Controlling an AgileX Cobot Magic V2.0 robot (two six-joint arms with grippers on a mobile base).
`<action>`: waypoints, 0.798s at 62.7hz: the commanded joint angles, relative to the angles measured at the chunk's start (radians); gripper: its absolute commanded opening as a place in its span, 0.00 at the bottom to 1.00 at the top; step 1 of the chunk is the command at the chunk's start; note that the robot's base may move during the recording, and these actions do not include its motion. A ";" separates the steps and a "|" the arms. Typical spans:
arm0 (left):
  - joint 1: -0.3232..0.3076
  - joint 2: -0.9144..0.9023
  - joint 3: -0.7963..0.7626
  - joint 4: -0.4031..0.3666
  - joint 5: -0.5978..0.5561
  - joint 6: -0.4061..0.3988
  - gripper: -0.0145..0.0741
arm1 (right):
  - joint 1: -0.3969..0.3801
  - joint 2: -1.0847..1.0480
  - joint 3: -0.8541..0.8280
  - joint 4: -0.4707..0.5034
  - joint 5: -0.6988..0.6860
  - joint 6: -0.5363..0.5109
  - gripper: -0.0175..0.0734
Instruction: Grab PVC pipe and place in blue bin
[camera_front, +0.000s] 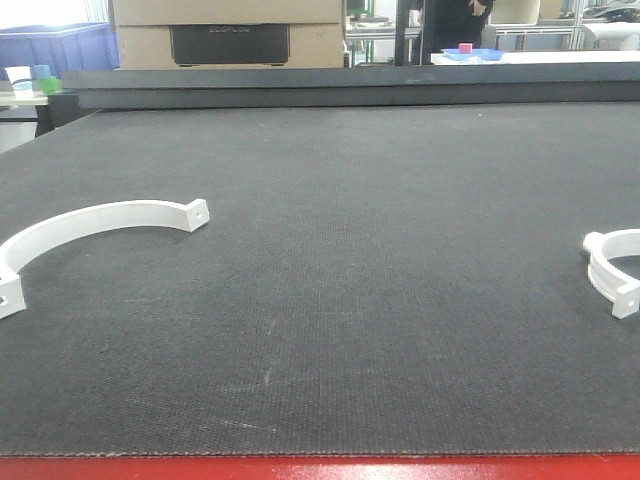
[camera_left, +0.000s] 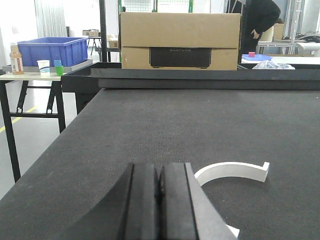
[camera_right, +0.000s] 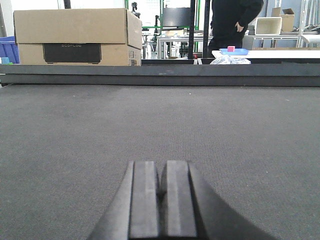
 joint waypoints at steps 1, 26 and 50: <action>0.004 -0.005 -0.001 0.002 -0.017 0.000 0.04 | -0.006 -0.003 0.002 0.002 -0.011 -0.007 0.01; 0.004 -0.005 -0.001 0.002 -0.017 0.000 0.04 | -0.006 -0.003 0.002 0.002 -0.011 -0.007 0.01; 0.004 -0.005 -0.001 0.002 -0.017 0.000 0.04 | -0.006 -0.003 0.002 0.002 -0.011 -0.007 0.01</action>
